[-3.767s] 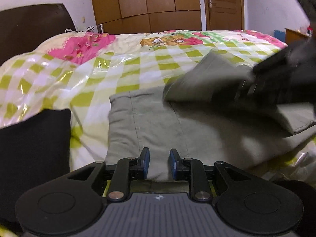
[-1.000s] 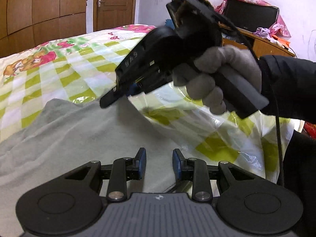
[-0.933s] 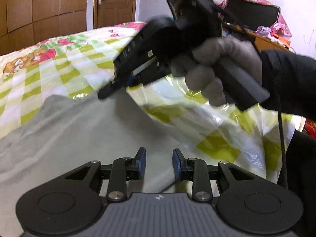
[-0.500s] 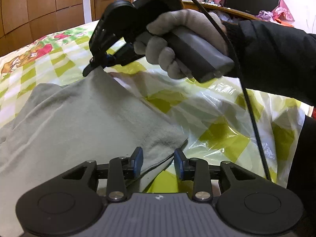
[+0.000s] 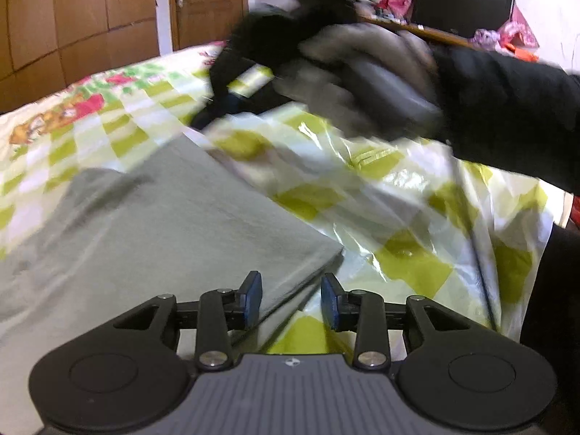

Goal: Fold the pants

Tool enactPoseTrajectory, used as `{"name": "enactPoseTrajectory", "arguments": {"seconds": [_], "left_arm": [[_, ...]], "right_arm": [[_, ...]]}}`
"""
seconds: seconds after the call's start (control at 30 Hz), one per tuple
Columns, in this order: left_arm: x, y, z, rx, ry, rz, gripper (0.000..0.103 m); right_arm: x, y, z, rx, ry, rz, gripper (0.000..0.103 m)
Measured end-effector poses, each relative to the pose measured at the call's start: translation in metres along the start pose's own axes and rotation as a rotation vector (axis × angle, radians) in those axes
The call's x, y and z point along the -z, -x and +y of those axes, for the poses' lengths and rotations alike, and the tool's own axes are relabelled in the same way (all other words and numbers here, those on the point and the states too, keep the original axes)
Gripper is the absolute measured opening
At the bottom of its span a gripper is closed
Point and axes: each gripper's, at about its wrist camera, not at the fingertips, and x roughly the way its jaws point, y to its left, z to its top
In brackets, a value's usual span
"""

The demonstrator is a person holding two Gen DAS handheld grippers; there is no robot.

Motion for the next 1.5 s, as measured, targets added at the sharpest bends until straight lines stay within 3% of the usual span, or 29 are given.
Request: {"name": "enactPoseTrajectory", "arguments": {"seconds": [0.07,0.13,0.37,0.4,0.47,0.5,0.67,0.8,0.93,1.07,1.2,1.3,1.4,1.5], "left_arm": [[-0.001,0.01,0.006,-0.023,0.006,-0.018,0.048],[-0.001,0.017,0.015,-0.068,0.006,-0.019,0.048],[0.001,0.022,0.042,-0.168,0.053,0.014,0.048],[0.001,0.021,0.043,-0.174,0.056,0.019,0.048],[0.002,0.018,0.044,-0.173,0.071,0.031,0.048],[0.001,0.016,0.044,-0.17,0.078,0.036,0.048],[-0.004,0.008,0.026,-0.106,0.049,0.028,0.048],[-0.017,0.001,0.01,-0.072,0.036,-0.018,0.049],[-0.022,-0.017,0.001,-0.116,0.017,-0.02,0.05],[-0.02,-0.021,0.001,-0.148,0.009,0.011,0.05],[-0.013,-0.009,0.01,-0.238,0.018,0.036,0.051],[-0.003,-0.009,0.019,-0.25,0.033,0.085,0.051],[-0.005,0.004,0.018,-0.241,0.039,0.05,0.051],[-0.009,0.018,0.025,-0.279,0.049,-0.012,0.052]], "right_arm": [[0.012,0.018,-0.001,-0.03,0.033,0.027,0.017],[0.029,0.033,-0.003,-0.067,0.061,0.079,0.037],[0.073,0.023,-0.009,-0.117,0.121,0.251,0.047],[0.074,0.019,-0.01,-0.117,0.113,0.251,0.046],[0.072,0.017,-0.01,-0.109,0.093,0.248,0.01],[0.069,0.016,-0.009,-0.108,0.078,0.257,0.005],[0.063,0.052,-0.013,-0.135,0.079,0.198,0.004],[0.058,0.097,-0.045,-0.02,0.029,0.136,0.004],[0.061,0.14,-0.073,0.065,-0.046,0.06,0.007],[0.071,0.151,-0.094,0.05,-0.096,0.066,0.011],[0.081,0.142,-0.088,0.034,-0.064,0.088,0.014],[0.079,0.143,-0.084,0.053,-0.07,0.058,0.006],[0.07,0.157,-0.07,0.029,-0.076,0.002,0.005],[0.061,0.169,-0.044,0.031,-0.023,-0.031,0.005]]}}
